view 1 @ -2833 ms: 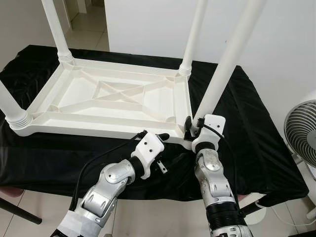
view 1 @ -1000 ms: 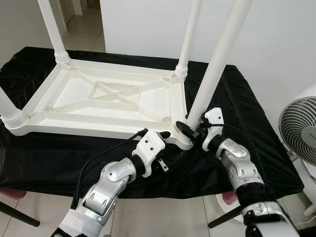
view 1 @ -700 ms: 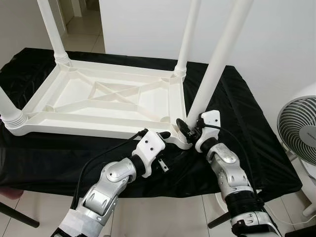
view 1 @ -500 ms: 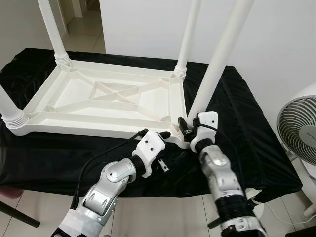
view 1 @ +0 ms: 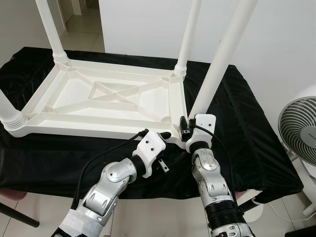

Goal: Building children table

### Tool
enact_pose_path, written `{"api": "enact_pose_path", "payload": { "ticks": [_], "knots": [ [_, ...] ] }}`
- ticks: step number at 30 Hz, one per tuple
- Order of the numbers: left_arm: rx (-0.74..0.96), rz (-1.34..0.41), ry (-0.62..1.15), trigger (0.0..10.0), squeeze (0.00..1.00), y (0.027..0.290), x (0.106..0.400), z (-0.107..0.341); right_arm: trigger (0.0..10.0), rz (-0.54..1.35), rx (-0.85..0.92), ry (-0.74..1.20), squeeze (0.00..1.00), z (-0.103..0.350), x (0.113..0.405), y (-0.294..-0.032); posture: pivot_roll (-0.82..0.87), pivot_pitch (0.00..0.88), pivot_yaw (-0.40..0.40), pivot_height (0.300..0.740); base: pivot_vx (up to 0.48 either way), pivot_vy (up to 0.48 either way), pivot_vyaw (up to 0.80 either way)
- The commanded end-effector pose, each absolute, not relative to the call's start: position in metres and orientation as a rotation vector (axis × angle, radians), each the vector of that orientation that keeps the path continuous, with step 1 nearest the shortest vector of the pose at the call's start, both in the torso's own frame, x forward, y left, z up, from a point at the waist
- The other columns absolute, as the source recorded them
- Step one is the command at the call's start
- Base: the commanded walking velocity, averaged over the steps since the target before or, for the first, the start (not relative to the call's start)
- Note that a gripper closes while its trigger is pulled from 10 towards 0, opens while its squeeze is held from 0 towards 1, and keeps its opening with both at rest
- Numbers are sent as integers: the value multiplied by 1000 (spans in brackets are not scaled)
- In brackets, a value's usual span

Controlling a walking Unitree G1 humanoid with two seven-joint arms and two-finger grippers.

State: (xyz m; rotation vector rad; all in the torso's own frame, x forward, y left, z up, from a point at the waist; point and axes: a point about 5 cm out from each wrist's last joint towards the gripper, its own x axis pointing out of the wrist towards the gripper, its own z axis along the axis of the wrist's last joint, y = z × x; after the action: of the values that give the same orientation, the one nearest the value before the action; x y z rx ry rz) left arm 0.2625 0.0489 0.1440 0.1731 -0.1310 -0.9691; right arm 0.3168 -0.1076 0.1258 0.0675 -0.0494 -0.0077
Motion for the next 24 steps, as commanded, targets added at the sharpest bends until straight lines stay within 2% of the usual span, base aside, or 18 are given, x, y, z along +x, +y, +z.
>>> {"api": "enact_pose_path", "payload": {
  "ticks": [1, 7, 12, 13, 15, 20, 24],
  "knots": [
    [170, -1017, -121, 10000, 0, 46, 259, 143, 10000, -24, 77, -16, 1000, 119, 315, -110, 102, 41, -67, 740, 0, 0, 0],
    [173, -1019, -122, 10000, 0, 46, 259, 143, 10000, 28, 132, -49, 1000, 125, 317, -114, 100, 35, -65, 740, 0, 0, 0],
    [175, -1023, -123, 10000, 0, 46, 260, 143, 10000, 164, 132, -81, 1000, 132, 321, -131, 96, 25, -60, 740, 0, 0, 0],
    [176, -1025, -123, 10000, 0, 46, 260, 143, 10000, 199, 116, -85, 0, 134, 322, -135, 94, 21, -58, 740, 0, 0, 0],
    [176, -1025, -123, 10000, 0, 46, 260, 143, 10000, 199, 116, -85, 0, 134, 322, -135, 94, 21, -58, 740, 0, 0, 0],
    [179, -1035, -126, 10000, 0, 45, 260, 143, 10000, 420, 4, -97, 0, 143, 327, -148, 92, 10, -53, 740, 0, 0, 0],
    [181, -1037, -127, 10000, 0, 44, 261, 143, 10000, 482, -29, -94, 0, 144, 328, -148, 93, 9, -53, 740, 0, 0, 0]
  ]
}}
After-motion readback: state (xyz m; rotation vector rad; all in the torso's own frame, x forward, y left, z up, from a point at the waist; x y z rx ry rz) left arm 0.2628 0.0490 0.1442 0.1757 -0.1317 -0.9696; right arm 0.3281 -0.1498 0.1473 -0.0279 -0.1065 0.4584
